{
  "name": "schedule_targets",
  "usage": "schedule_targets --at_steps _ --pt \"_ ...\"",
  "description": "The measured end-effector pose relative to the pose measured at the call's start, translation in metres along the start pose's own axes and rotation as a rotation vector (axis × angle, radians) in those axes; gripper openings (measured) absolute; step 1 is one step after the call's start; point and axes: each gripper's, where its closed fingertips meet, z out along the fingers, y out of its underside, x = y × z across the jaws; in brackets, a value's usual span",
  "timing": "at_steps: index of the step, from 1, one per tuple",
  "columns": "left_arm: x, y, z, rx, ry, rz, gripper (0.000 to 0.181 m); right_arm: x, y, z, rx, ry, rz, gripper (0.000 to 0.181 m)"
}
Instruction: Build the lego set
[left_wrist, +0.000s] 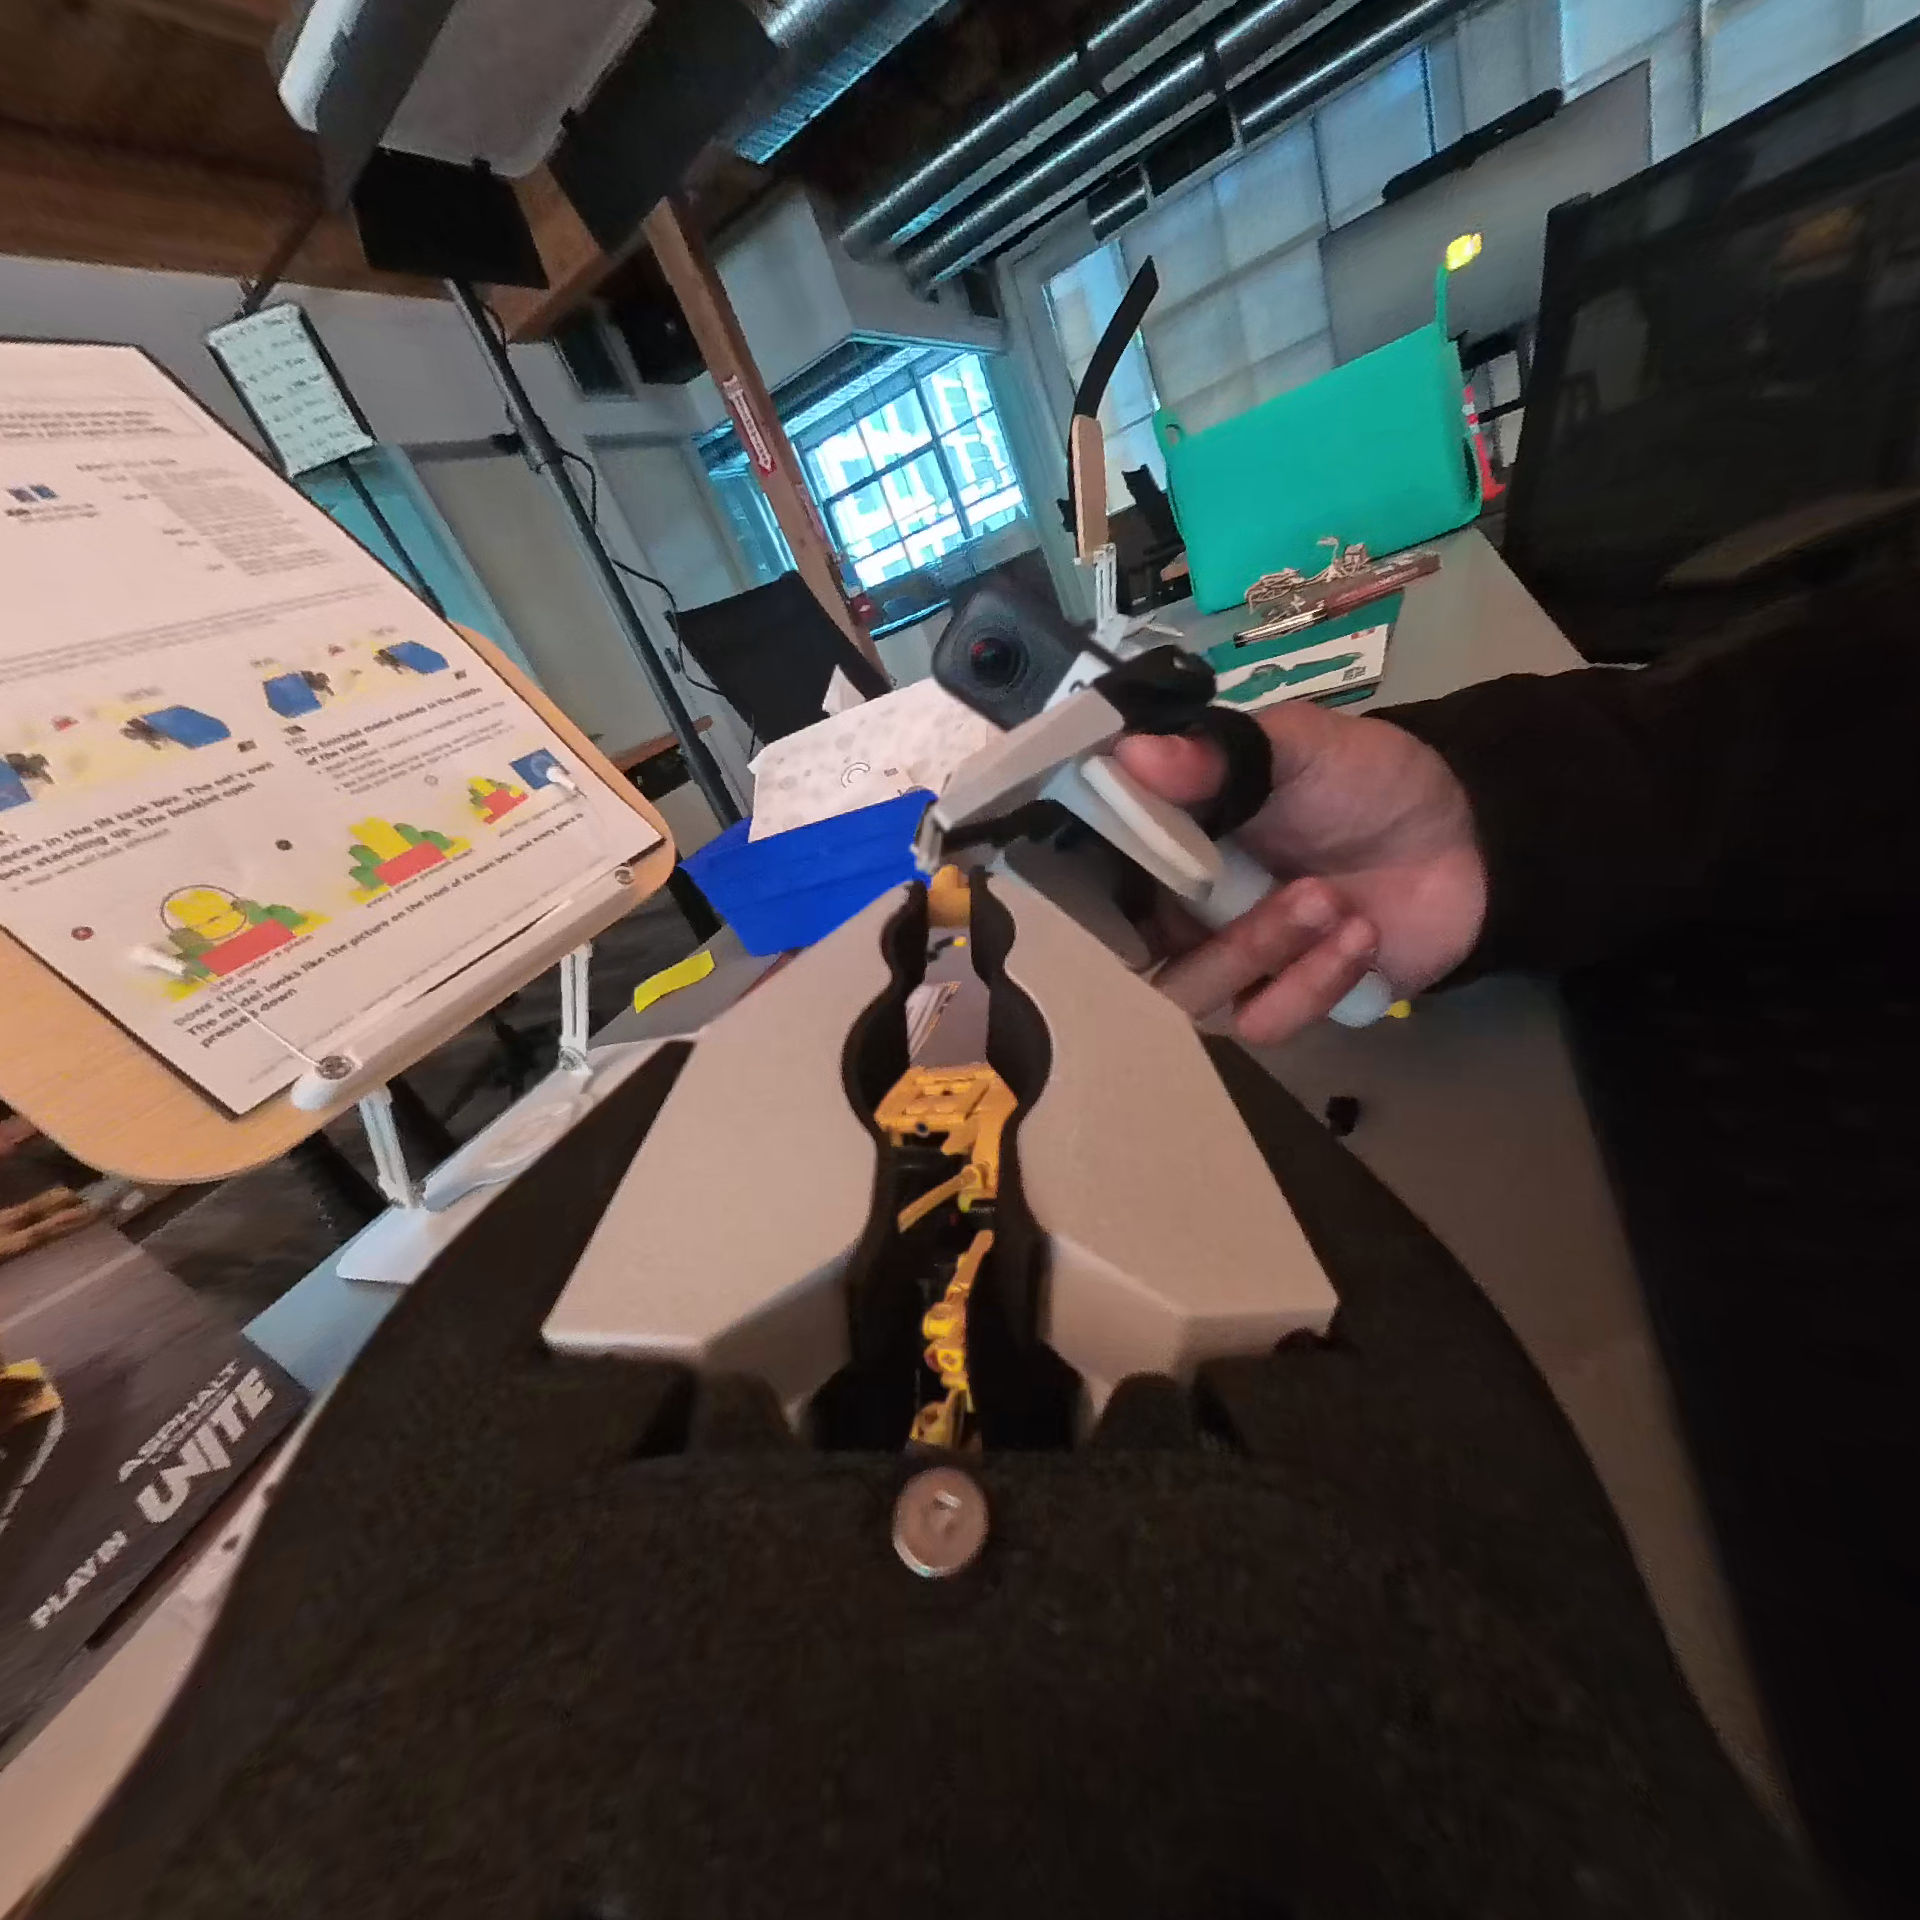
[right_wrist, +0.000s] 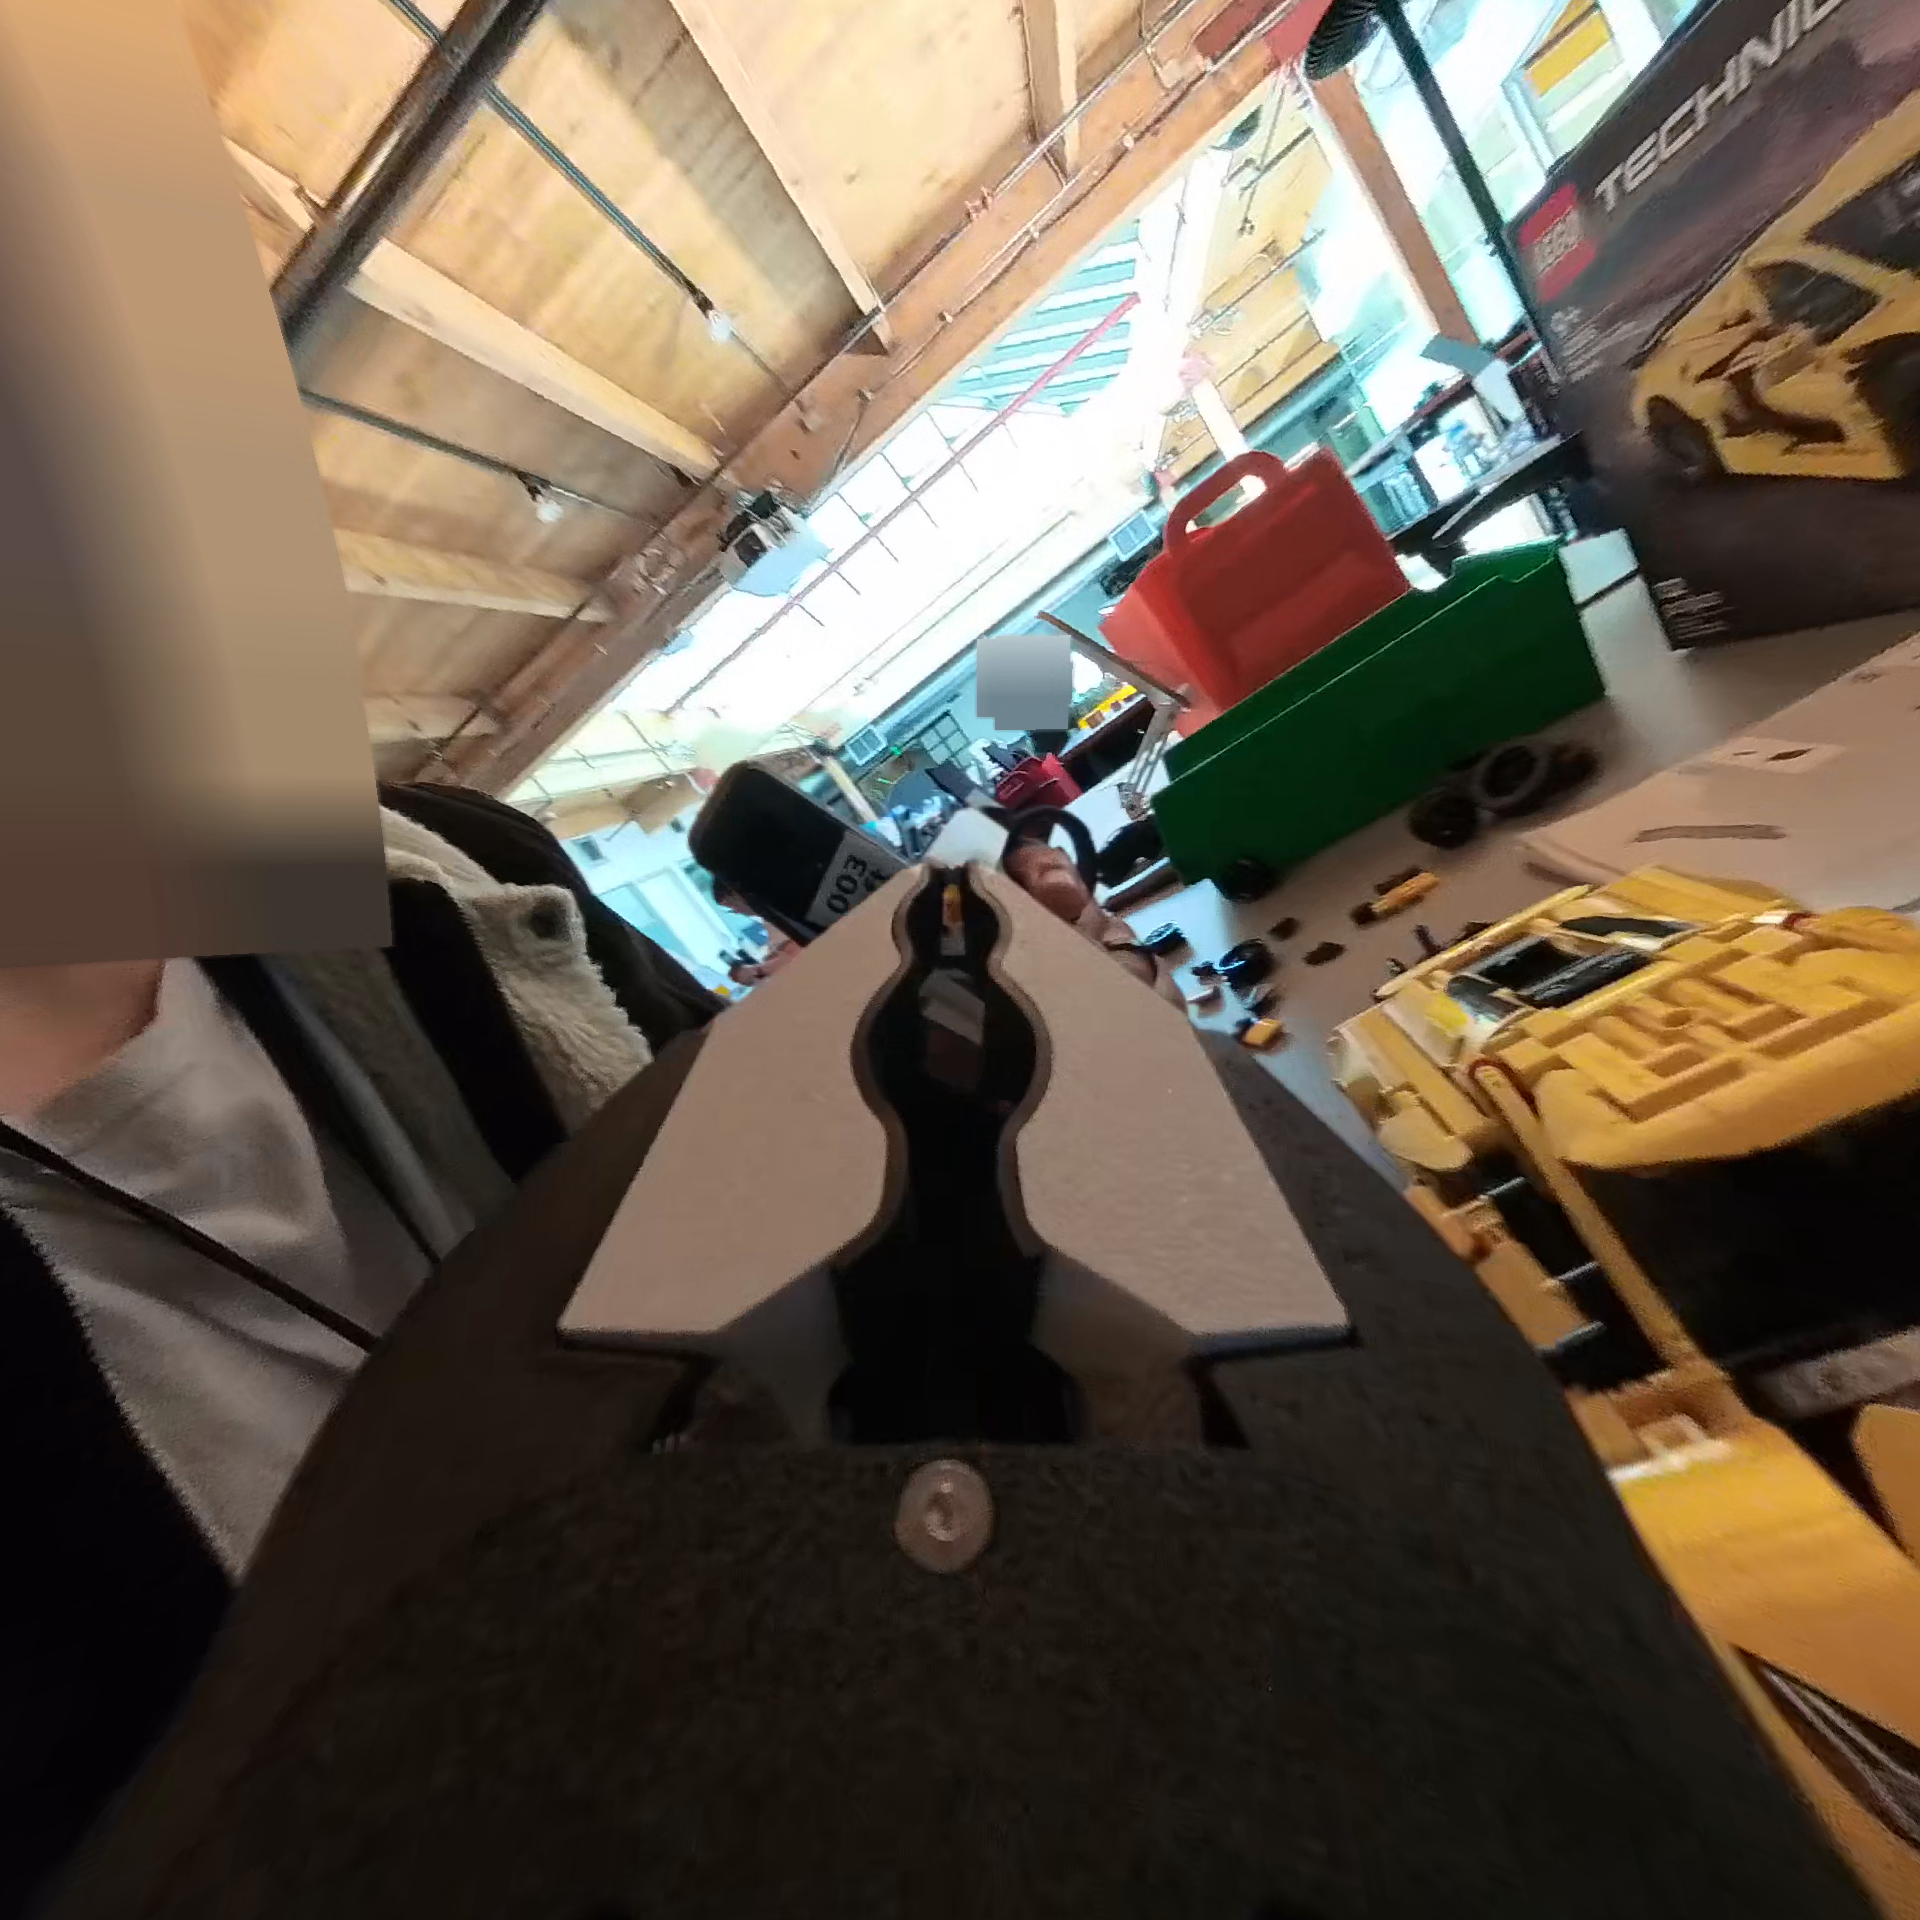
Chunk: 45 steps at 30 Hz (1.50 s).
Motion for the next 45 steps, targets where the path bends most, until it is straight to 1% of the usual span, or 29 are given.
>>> schedule_targets --at_steps 6,8,13,19,23,25,28,30,33,35,39,41,42,43,44,45 --pt "-0.005 -0.003 0.0 0.025 -0.017 -0.037 0.007 0.001 -0.005 -0.004 0.039 -0.006 0.031 0.003" --pt "-0.005 -0.003 -0.001 0.032 -0.02 -0.044 0.007 0.001 -0.001 -0.001 0.021 -0.011 0.038 0.003" --pt "-0.005 -0.004 -0.001 0.037 -0.02 -0.036 0.007 0.0 -0.002 0.0 0.036 -0.032 0.063 0.003" --pt "-0.006 -0.005 -0.002 0.044 -0.021 -0.047 0.007 0.001 -0.001 0.001 0.031 -0.019 0.047 0.003" --pt "-0.003 -0.008 -0.002 0.056 -0.009 -0.056 0.007 -0.002 -0.001 0.002 0.035 -0.052 0.069 0.003" --pt "-0.003 -0.009 -0.003 0.066 0.005 -0.103 0.007 -0.004 -0.001 0.002 0.037 -0.07 0.079 0.003" --pt "-0.004 -0.01 -0.003 0.086 0.022 -0.18 0.007 -0.004 -0.002 0.003 0.032 -0.046 0.03 0.003" --pt "-0.004 -0.01 -0.003 0.093 0.032 -0.206 0.007 -0.005 -0.001 0.003 0.024 -0.029 -0.003 0.004" --pt "-0.003 -0.007 -0.003 0.076 0.042 -0.218 0.007 -0.004 0.002 0.004 0.011 -0.029 0.015 0.004" --pt "-0.003 -0.002 -0.002 0.039 0.029 -0.191 0.007 0.002 0.003 0.004 -0.004 0.017 -0.009 0.002" --pt "-0.006 0.005 -0.001 0.004 0.006 -0.174 0.007 0.008 0.003 0.002 -0.009 0.047 0.016 0.003" --pt "-0.011 0.011 0.002 -0.039 -0.03 -0.152 0.007 0.017 0.001 0.001 0.0 0.111 -0.013 0.005" --pt "-0.015 0.015 0.003 -0.064 -0.052 -0.163 0.007 0.024 0.0 0.0 -0.016 0.172 -0.066 0.007" --pt "-0.021 0.018 0.004 -0.076 -0.078 -0.208 0.007 0.029 -0.002 -0.002 -0.037 0.239 -0.158 0.015" --pt "-0.026 0.02 0.004 -0.07 -0.09 -0.284 0.007 0.033 -0.003 -0.004 -0.061 0.312 -0.277 0.024" --pt "-0.031 0.021 0.003 -0.053 -0.095 -0.386 0.007 0.033 -0.005 -0.003 -0.076 0.37 -0.406 0.026"
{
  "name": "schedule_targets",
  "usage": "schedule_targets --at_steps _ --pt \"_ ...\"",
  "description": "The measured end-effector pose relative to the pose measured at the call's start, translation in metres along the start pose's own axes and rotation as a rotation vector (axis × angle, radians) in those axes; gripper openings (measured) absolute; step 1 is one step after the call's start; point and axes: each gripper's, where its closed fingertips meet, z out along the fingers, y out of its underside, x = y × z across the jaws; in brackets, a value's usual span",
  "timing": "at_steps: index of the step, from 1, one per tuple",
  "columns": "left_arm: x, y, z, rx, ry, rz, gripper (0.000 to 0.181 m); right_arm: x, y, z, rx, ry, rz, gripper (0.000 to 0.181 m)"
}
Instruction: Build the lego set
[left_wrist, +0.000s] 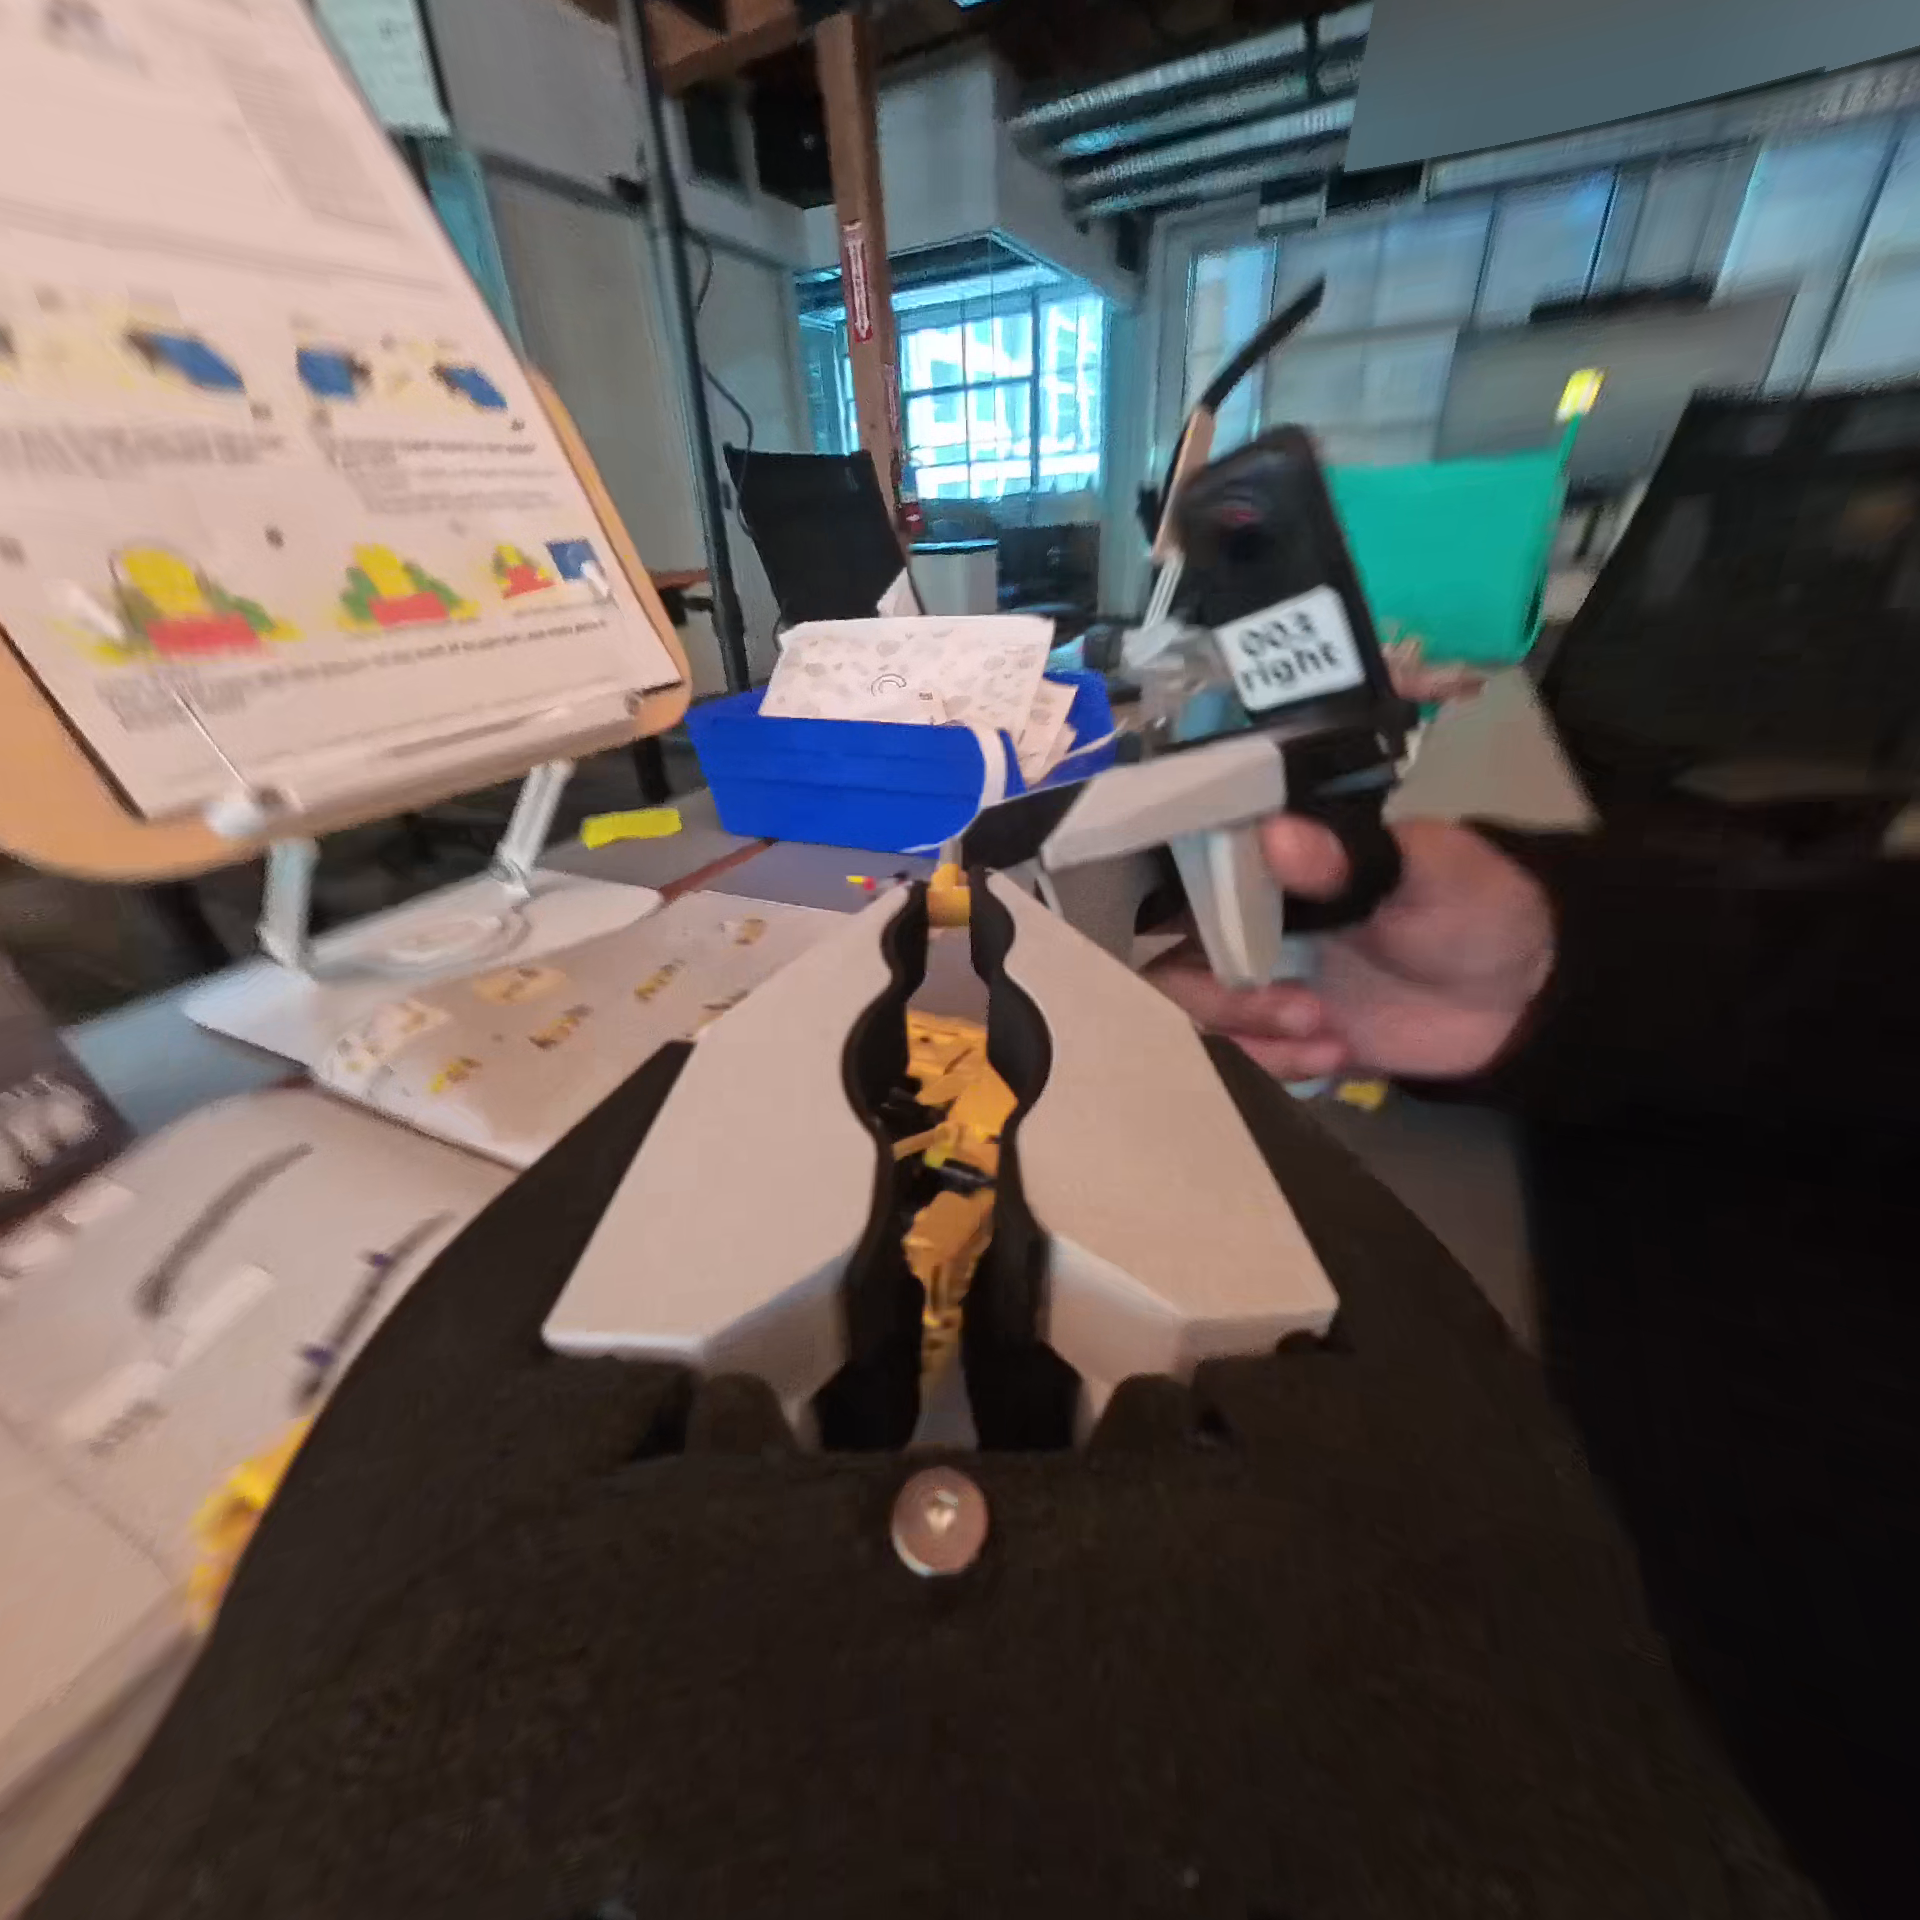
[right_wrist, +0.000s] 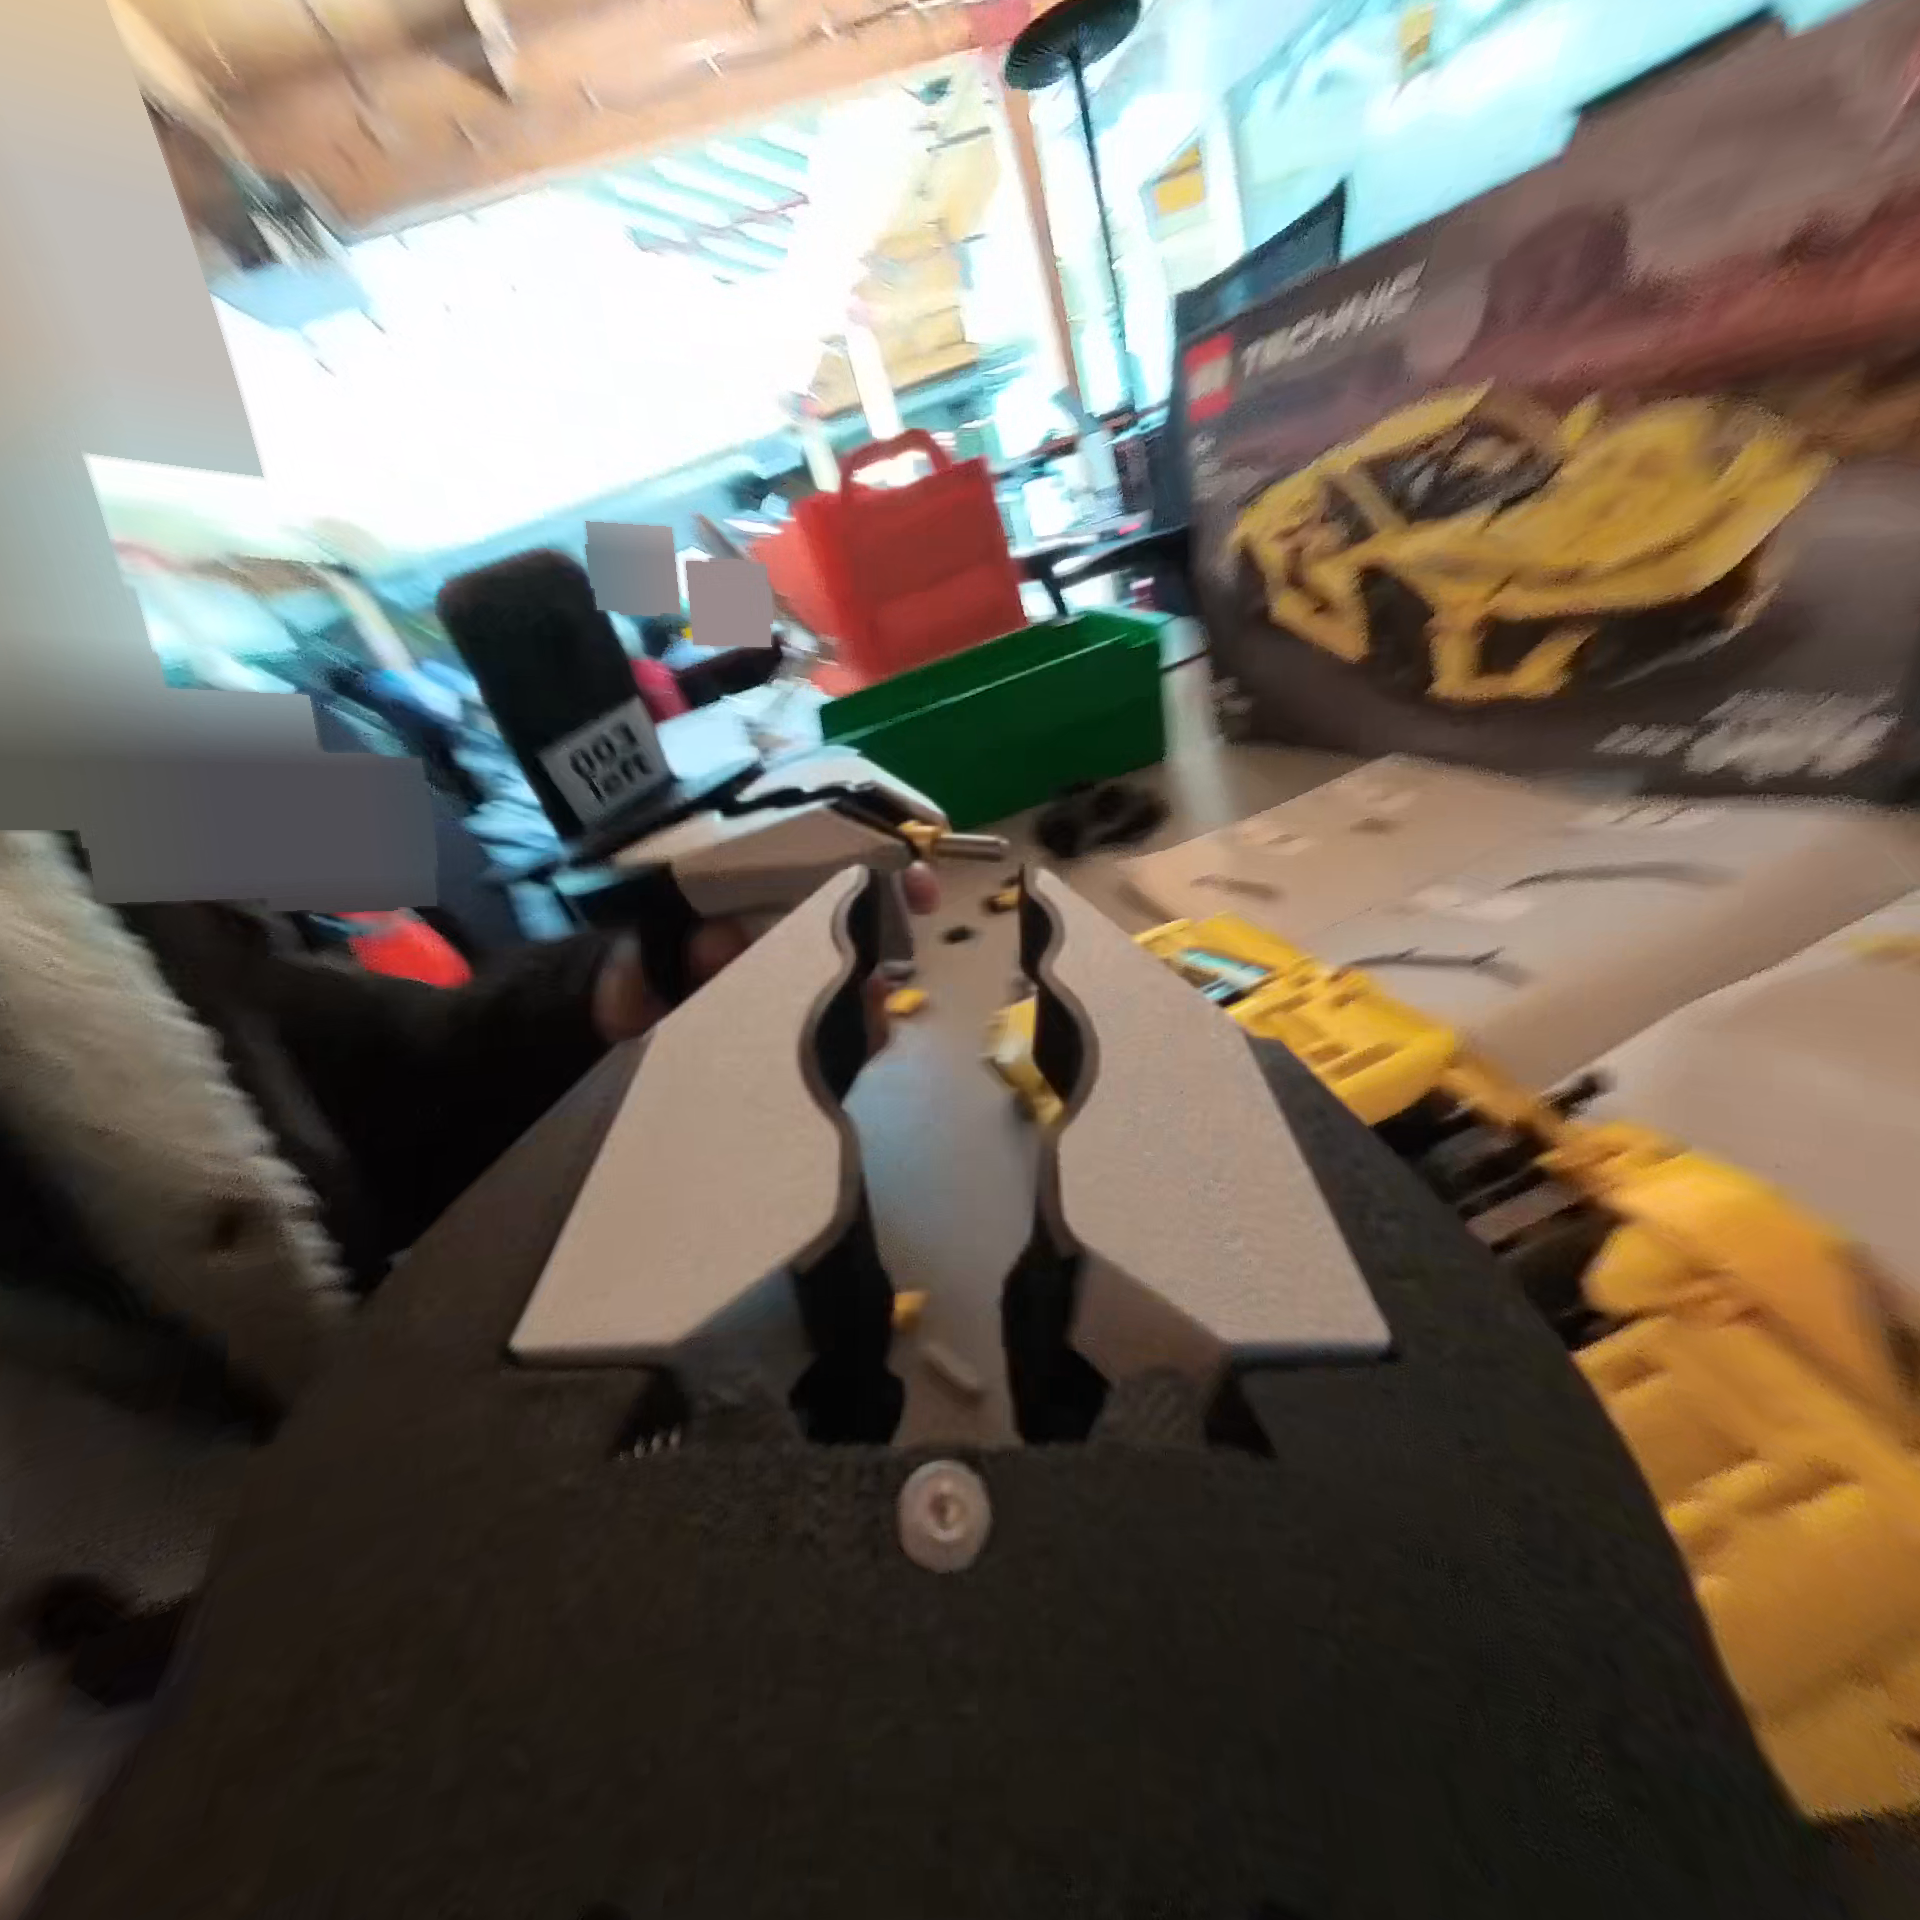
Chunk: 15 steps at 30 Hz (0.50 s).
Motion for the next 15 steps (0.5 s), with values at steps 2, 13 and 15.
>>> schedule_targets --at_steps 2,13,15 --pt "-0.009 -0.001 0.001 0.033 -0.006 -0.221 0.007 -0.004 -0.001 0.008 -0.016 0.116 -0.26 0.045" --pt "-0.007 -0.023 0.0 0.263 0.093 -0.742 0.007 -0.003 -0.02 0.022 0.014 0.495 -0.68 0.044" --pt "-0.008 -0.023 -0.001 0.269 0.093 -0.762 0.007 -0.002 -0.018 0.025 0.001 0.512 -0.688 0.045"
